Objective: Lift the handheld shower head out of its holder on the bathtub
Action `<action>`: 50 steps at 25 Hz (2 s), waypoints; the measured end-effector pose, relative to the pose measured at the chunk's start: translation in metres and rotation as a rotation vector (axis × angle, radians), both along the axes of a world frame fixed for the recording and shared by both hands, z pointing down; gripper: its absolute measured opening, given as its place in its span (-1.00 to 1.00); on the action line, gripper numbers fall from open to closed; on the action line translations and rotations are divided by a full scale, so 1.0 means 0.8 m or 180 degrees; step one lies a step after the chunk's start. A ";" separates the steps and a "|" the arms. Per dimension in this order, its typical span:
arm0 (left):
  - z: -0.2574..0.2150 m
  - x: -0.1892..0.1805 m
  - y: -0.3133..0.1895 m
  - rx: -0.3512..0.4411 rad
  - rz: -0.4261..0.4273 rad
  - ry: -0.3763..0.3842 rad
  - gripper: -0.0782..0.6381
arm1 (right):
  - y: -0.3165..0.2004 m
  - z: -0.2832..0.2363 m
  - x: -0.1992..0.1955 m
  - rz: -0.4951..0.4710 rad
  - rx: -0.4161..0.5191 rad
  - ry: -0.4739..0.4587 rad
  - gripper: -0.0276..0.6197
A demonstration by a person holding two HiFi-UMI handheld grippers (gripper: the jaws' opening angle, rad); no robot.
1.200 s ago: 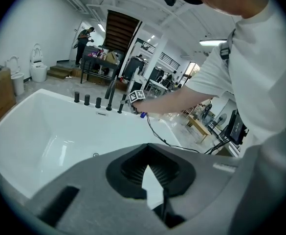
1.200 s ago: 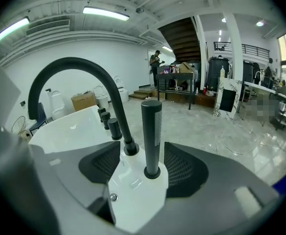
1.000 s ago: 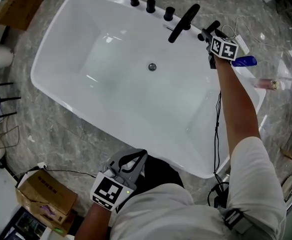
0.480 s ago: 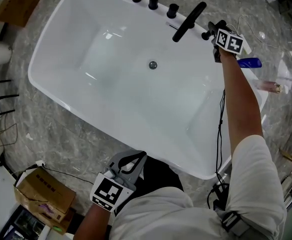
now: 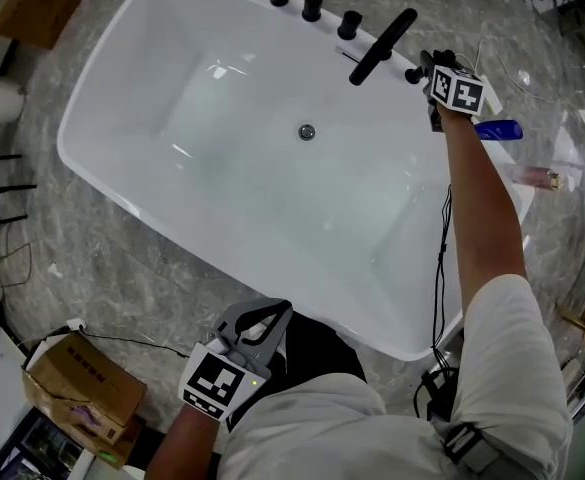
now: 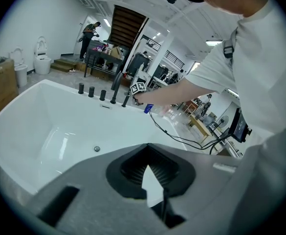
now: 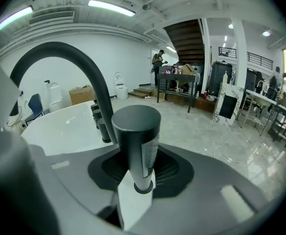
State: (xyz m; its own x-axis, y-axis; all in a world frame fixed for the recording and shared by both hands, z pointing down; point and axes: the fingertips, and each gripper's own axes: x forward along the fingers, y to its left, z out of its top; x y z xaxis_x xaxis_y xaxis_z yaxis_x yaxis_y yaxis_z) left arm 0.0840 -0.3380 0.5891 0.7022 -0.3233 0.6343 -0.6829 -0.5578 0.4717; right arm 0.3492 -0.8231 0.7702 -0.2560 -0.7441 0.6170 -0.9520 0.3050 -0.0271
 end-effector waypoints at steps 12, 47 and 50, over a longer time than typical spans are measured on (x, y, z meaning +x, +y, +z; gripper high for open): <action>-0.028 0.002 0.007 0.0142 -0.0033 0.0044 -0.76 | 0.016 -0.046 -0.009 -0.0092 0.0159 0.0053 -0.51; -0.131 -0.069 0.107 0.0663 -0.0153 0.0054 -0.76 | 0.143 -0.259 -0.047 -0.0196 0.0669 0.0221 -0.51; -0.136 -0.075 0.118 0.0702 -0.0141 0.0049 -0.76 | 0.157 -0.278 -0.052 -0.0211 0.0719 0.0227 -0.51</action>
State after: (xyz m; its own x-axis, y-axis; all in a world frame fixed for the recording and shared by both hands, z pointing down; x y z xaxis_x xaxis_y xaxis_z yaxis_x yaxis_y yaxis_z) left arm 0.0243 -0.2436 0.4804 0.6933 -0.4836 0.5342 -0.7026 -0.6182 0.3523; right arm 0.3078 -0.6974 0.5478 -0.2707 -0.8482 0.4552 -0.9267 0.3577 0.1153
